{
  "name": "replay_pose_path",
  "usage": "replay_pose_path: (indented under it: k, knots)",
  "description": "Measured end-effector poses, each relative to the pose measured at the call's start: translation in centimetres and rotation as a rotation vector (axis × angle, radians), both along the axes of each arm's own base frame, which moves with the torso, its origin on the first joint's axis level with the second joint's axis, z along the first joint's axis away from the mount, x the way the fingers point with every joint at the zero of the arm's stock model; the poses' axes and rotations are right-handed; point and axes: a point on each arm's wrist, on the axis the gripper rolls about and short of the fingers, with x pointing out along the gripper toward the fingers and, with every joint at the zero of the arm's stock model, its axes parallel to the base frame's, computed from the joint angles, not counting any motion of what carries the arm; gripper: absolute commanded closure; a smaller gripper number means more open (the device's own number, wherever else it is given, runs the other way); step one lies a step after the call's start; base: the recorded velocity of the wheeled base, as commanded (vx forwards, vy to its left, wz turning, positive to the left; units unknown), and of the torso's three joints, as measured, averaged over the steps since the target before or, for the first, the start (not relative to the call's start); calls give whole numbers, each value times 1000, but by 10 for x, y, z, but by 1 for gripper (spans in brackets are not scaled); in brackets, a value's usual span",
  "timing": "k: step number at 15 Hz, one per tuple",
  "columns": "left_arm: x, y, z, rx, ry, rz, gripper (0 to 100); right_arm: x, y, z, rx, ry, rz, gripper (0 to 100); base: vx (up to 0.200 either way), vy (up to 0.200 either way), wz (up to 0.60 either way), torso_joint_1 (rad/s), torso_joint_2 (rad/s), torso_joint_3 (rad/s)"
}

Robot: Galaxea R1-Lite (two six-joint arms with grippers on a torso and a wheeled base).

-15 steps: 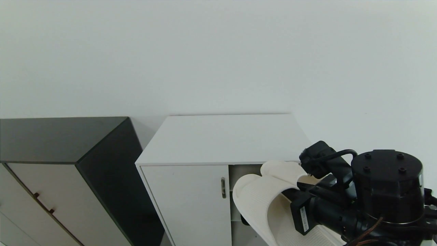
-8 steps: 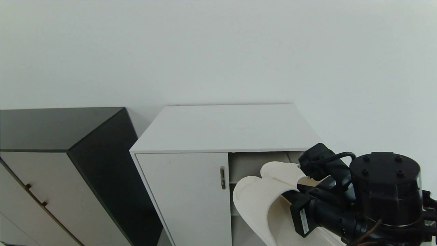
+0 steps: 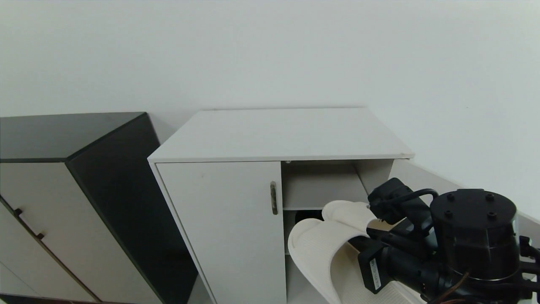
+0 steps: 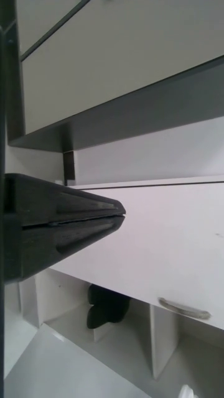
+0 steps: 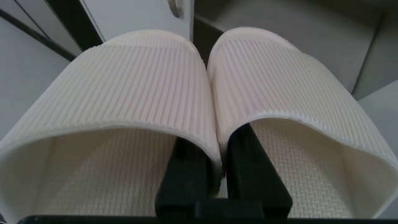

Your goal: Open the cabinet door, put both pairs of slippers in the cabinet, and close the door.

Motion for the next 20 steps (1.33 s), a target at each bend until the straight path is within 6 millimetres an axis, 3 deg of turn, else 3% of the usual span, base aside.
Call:
replay_pose_path:
  k: [11,16,20]
  knots:
    - [0,0,0,0,1,0,100,1,1,-3,-11,7,-1,100,0,0,0,-138,473,333]
    - [0,0,0,0,0,0,100,1,1,-5,-18,13,0,100,0,0,0,-50,438,387]
    - [0,0,0,0,0,0,100,1,1,-7,-31,11,4,100,0,0,0,-4,141,133]
